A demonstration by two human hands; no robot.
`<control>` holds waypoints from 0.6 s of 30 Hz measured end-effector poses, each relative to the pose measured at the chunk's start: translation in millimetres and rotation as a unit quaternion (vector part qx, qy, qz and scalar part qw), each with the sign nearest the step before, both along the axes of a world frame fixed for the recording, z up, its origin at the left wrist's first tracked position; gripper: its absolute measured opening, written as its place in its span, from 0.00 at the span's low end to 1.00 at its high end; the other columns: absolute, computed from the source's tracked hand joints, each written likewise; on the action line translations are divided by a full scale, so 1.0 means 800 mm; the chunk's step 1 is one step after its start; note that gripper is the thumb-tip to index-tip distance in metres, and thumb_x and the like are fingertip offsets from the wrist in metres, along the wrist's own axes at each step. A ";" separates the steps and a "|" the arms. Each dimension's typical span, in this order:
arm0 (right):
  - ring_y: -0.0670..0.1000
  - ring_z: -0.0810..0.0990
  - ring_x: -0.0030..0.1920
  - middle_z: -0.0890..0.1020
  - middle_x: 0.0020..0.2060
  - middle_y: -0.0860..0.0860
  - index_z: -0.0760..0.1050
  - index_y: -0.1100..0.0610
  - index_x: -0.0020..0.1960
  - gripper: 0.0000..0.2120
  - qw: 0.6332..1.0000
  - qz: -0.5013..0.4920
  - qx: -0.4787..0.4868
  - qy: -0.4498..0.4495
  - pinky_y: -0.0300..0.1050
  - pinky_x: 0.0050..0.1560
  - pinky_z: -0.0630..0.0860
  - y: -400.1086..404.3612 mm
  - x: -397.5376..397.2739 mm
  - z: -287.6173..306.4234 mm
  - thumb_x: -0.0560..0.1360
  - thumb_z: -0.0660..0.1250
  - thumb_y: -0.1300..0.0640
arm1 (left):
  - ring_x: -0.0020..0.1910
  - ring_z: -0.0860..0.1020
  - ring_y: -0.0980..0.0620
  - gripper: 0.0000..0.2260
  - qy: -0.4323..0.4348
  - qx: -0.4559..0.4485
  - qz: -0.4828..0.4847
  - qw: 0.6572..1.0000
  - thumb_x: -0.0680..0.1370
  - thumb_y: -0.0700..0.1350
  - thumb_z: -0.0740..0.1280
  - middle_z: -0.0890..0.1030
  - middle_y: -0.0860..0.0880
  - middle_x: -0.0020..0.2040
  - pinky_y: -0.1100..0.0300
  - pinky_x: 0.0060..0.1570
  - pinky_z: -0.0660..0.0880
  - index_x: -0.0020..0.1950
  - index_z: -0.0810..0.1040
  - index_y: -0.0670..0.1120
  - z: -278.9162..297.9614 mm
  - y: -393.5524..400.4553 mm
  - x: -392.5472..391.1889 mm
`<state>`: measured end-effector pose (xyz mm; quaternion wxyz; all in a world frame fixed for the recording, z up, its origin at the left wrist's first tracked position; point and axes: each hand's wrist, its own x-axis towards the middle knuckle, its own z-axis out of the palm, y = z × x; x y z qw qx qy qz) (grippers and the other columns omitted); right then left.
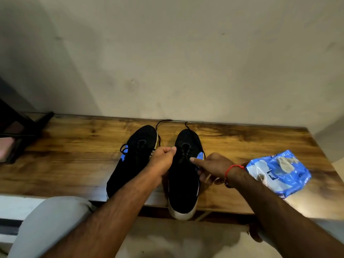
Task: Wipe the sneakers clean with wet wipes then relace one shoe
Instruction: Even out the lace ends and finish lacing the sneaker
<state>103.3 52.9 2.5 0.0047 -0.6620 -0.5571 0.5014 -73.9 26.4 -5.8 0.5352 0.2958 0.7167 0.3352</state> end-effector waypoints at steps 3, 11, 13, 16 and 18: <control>0.50 0.78 0.31 0.85 0.38 0.53 0.80 0.60 0.49 0.12 0.996 -0.049 0.037 0.064 0.39 0.28 0.69 0.001 -0.004 -0.011 0.79 0.68 0.51 | 0.38 0.76 0.56 0.05 -0.077 0.042 0.079 0.993 0.82 0.43 0.66 0.82 0.49 0.50 0.64 0.31 0.70 0.57 0.77 0.50 -0.010 0.006 -0.001; 0.45 0.80 0.35 0.85 0.38 0.51 0.79 0.56 0.50 0.07 0.939 -0.129 0.136 0.289 0.38 0.35 0.76 0.010 -0.029 -0.012 0.79 0.66 0.66 | 0.52 0.84 0.54 0.20 0.011 0.276 0.004 0.961 0.77 0.34 0.72 0.86 0.54 0.51 0.58 0.52 0.81 0.61 0.77 0.56 0.003 0.010 0.004; 0.48 0.83 0.45 0.86 0.43 0.53 0.81 0.55 0.51 0.12 0.938 -0.084 0.123 0.314 0.41 0.47 0.78 0.006 -0.032 -0.010 0.79 0.63 0.69 | 0.51 0.84 0.57 0.19 0.044 0.312 -0.024 0.949 0.76 0.34 0.73 0.87 0.54 0.50 0.62 0.50 0.81 0.62 0.78 0.53 0.006 0.009 0.003; 0.51 0.84 0.54 0.85 0.52 0.56 0.80 0.57 0.57 0.12 0.930 -0.014 0.130 0.344 0.43 0.56 0.80 0.001 -0.033 -0.006 0.78 0.64 0.68 | 0.51 0.85 0.58 0.15 0.027 0.311 -0.064 0.948 0.75 0.35 0.74 0.87 0.51 0.48 0.63 0.52 0.81 0.59 0.81 0.47 0.011 0.009 -0.001; 0.52 0.84 0.55 0.85 0.53 0.57 0.79 0.60 0.60 0.11 0.925 -0.004 0.135 0.355 0.46 0.57 0.80 0.000 -0.032 -0.006 0.79 0.67 0.63 | 0.53 0.84 0.58 0.13 0.040 0.308 -0.090 0.946 0.74 0.36 0.75 0.87 0.52 0.50 0.58 0.57 0.80 0.57 0.83 0.47 0.010 0.010 -0.004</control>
